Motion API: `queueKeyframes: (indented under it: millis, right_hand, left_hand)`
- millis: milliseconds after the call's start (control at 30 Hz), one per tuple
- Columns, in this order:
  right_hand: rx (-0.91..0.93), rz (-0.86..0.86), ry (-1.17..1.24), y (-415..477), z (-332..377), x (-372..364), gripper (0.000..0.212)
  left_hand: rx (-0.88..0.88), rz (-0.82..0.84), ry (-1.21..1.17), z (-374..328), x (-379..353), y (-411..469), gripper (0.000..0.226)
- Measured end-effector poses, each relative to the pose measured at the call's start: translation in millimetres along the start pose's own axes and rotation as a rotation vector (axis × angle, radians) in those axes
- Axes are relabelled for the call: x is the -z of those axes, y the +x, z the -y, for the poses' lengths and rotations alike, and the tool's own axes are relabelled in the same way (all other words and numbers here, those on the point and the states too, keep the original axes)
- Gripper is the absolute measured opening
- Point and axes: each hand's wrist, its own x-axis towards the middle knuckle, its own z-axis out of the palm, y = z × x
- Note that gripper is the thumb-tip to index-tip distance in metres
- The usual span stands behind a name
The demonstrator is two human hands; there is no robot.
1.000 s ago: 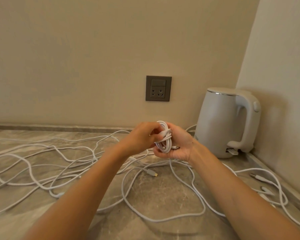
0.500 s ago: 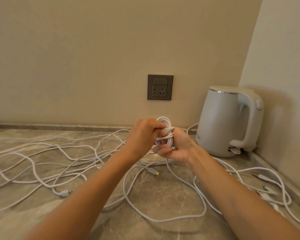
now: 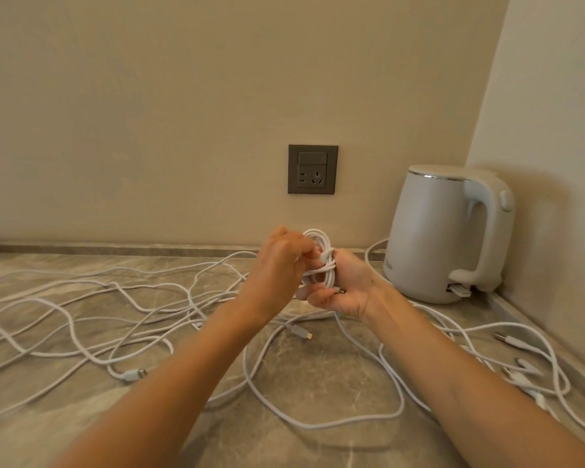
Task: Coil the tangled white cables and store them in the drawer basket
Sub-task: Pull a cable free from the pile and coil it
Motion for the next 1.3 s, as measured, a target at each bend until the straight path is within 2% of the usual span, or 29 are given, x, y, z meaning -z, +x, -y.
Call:
queueKeyframes:
  millis: [100, 200, 300, 433, 533, 600, 667, 733, 833, 900, 967, 1100, 1300]
  right_hand:
    - [0.074, -0.077, -0.063, -3, 0, -1, 0.036]
    - [0.092, -0.044, -0.025, -5, -1, -2, 0.039]
    - [0.09, -0.036, -0.004, -3, -3, -5, 0.034]
    - [0.114, -0.119, -0.134, -4, -2, -9, 0.037]
    - [0.121, -0.155, -0.206, -4, -2, -9, 0.054]
    - [0.141, -0.189, -0.258, -3, -4, -10, 0.059]
    - [0.171, -0.2, -0.234, -1, -3, -11, 0.062]
    - [0.199, -0.191, -0.187, -2, -3, -12, 0.061]
    - [0.18, -0.162, -0.176, -5, -4, -13, 0.05]
    - [0.143, -0.153, -0.197, -5, -5, -12, 0.056]
    - [0.107, -0.131, -0.247, -4, -6, -12, 0.063]
    - [0.026, -0.092, -0.358, -2, -13, -22, 0.08]
    - [-0.063, -0.068, -0.417, 5, -29, -50, 0.077]
  left_hand:
    - [-0.086, 0.081, 0.053, 7, -2, -5, 0.023]
    - [-0.147, 0.112, 0.093, 11, -3, -7, 0.035]
    - [-0.174, 0.137, 0.172, 16, -3, -6, 0.032]
    - [-0.177, 0.094, 0.173, 20, -5, -8, 0.025]
    - [-0.103, 0.07, 0.054, 10, -1, -7, 0.029]
    - [0.006, 0.159, 0.061, 5, -1, -5, 0.023]
    - [0.011, 0.176, 0.063, 5, -1, -4, 0.022]
    - [-0.01, 0.121, -0.013, 6, 2, -1, 0.024]
    - [0.091, -0.019, -0.153, 1, 12, 3, 0.013]
    - [0.164, -0.068, -0.07, 0, 18, 5, 0.026]
    - [0.203, 0.032, 0.057, 4, 24, 6, 0.039]
    - [0.211, 0.206, 0.262, 7, 37, -3, 0.011]
    - [0.274, 0.236, 0.414, 0, 68, -11, 0.018]
